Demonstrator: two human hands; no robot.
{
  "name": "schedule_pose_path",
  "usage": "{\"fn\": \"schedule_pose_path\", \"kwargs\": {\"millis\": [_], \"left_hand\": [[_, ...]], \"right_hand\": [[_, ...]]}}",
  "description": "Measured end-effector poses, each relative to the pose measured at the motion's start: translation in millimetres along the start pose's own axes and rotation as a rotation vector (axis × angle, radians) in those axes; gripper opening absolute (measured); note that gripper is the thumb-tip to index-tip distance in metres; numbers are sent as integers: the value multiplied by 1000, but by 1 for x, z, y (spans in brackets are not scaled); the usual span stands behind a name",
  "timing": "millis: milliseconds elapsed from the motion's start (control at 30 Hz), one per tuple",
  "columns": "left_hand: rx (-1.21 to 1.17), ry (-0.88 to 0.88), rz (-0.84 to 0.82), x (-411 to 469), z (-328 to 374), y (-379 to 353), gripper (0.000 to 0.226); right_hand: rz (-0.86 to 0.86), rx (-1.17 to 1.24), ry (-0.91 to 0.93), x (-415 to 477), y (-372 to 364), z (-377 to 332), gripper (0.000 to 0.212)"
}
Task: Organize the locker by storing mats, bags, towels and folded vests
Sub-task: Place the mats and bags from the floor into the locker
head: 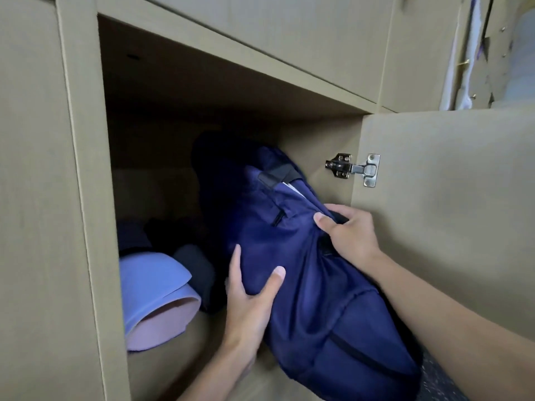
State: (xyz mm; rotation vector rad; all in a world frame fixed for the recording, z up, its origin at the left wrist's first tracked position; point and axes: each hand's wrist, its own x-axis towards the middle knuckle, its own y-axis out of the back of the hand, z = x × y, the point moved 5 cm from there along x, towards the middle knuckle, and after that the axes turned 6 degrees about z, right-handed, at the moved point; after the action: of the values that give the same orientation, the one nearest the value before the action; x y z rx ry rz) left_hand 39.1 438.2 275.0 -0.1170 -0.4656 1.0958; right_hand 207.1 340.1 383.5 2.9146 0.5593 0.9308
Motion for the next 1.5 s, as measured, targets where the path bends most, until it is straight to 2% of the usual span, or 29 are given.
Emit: {"fn": "schedule_pose_path", "kwargs": {"millis": [167, 233, 300, 367, 433, 533, 733, 867, 933, 1033, 1133, 1200, 1300, 1333, 1367, 1433, 1500], "left_hand": [[84, -115, 132, 34, -1, 7, 87], [195, -90, 151, 38, -15, 8, 82], [305, -47, 174, 39, -30, 13, 81], [369, -30, 174, 41, -35, 17, 82], [424, -41, 158, 43, -37, 16, 83], [501, -60, 132, 35, -41, 15, 88], [499, -103, 186, 24, -39, 16, 96], [494, -166, 192, 31, -22, 9, 100], [487, -218, 228, 43, -7, 9, 101], [533, -206, 267, 60, 2, 12, 98], [665, -102, 247, 60, -15, 14, 93], [735, -106, 216, 56, -26, 15, 96], [777, -126, 219, 59, -32, 18, 95], [789, -139, 222, 60, -33, 17, 93], [797, -154, 223, 60, -33, 17, 92], [804, -173, 214, 60, -34, 16, 91], [810, -177, 205, 59, -35, 17, 90]], "right_hand": [[31, -53, -6, 52, -40, 6, 22], [-141, -110, -89, 60, -65, 10, 29], [-440, -151, -276, 42, -82, 26, 44], [-657, -223, -364, 22, -82, 49, 78], [-740, -257, -394, 13, -76, 74, 101], [-668, -193, -405, 11, -72, 98, 113], [-424, -132, -97, 20, -83, 93, 99], [-319, -56, 151, 35, -90, 66, 86], [-290, 6, 219, 43, -98, 49, 85], [-214, 15, 188, 63, -123, 41, 80], [-343, -86, 7, 70, -149, 65, 71], [-421, -57, -145, 58, -147, 84, 67], [-437, 40, -174, 33, -121, 89, 45], [-463, 60, -167, 25, -110, 90, 43], [-510, 63, -139, 14, -100, 89, 47], [-596, -1, -63, -10, -84, 90, 68], [-609, -61, -14, -26, -77, 99, 88]]}}
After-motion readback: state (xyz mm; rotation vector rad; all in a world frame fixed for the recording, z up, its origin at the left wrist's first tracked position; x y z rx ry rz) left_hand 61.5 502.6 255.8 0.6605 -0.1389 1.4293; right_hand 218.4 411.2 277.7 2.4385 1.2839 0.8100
